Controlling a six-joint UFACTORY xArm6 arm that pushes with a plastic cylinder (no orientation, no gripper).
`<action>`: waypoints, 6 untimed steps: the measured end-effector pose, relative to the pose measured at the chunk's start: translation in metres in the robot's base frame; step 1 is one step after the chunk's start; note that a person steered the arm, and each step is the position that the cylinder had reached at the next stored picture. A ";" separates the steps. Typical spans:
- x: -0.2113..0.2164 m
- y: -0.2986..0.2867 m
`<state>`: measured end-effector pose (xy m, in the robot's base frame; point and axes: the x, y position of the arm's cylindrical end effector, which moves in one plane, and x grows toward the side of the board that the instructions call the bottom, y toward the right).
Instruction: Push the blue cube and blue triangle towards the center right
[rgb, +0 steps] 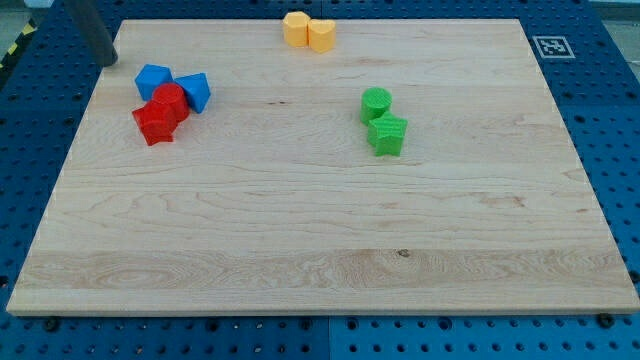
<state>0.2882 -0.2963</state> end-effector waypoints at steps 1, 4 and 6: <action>0.007 0.025; 0.036 0.033; 0.037 0.070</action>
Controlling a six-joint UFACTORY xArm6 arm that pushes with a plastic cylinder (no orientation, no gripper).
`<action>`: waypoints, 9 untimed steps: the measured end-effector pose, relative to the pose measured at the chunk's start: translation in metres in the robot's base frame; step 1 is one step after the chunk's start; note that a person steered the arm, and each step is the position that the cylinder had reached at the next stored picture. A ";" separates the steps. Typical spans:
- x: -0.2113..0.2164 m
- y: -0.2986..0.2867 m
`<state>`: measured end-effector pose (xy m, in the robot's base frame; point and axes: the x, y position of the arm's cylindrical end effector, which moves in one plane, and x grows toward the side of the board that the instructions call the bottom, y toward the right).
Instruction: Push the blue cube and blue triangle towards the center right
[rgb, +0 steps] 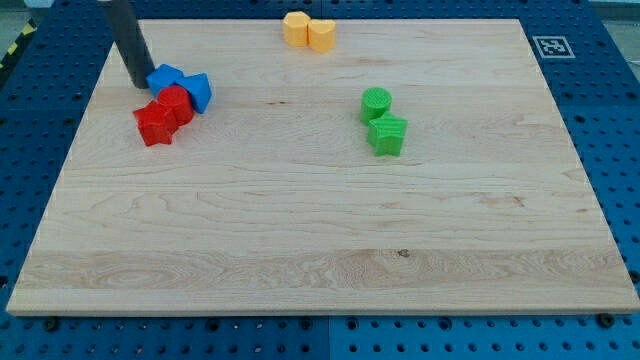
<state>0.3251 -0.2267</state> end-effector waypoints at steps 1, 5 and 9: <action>0.008 0.017; 0.039 0.075; 0.040 0.112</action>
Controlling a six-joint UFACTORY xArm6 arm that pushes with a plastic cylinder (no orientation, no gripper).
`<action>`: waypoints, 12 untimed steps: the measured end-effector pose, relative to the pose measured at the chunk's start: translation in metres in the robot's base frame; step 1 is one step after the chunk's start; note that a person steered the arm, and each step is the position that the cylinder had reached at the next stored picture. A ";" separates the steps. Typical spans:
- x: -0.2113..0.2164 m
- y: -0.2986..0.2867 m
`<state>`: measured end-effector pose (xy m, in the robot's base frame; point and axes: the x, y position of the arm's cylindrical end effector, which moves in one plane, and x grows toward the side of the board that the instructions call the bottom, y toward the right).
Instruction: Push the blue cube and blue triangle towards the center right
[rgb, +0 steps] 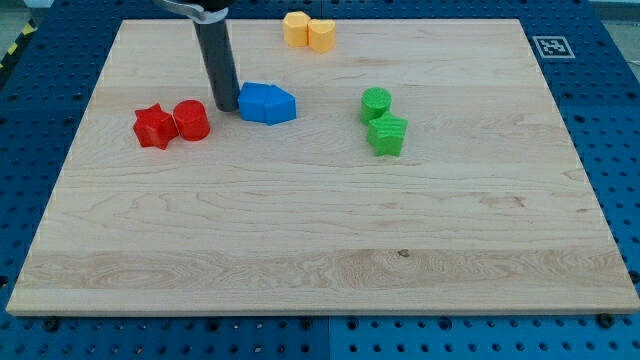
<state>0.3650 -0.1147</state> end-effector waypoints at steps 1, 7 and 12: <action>0.001 0.022; 0.017 0.167; 0.056 0.237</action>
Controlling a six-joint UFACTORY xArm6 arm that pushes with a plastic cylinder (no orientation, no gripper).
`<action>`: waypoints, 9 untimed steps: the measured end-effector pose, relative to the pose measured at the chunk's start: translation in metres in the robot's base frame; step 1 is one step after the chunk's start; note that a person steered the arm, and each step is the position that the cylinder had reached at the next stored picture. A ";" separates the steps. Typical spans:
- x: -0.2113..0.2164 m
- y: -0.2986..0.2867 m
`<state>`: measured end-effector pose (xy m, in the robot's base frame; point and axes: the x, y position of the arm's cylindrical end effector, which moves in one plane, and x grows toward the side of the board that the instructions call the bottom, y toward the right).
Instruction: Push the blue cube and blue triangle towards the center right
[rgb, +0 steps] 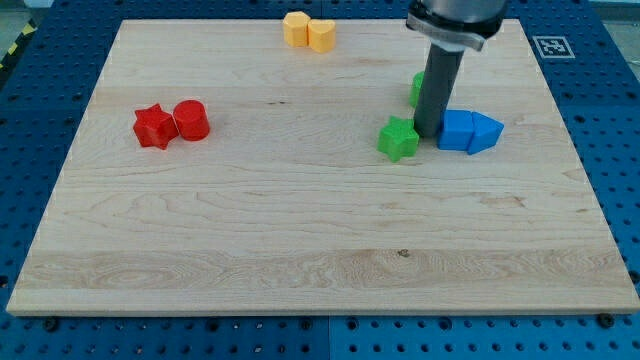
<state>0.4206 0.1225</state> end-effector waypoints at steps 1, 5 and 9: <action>0.015 0.001; 0.019 0.045; 0.019 0.063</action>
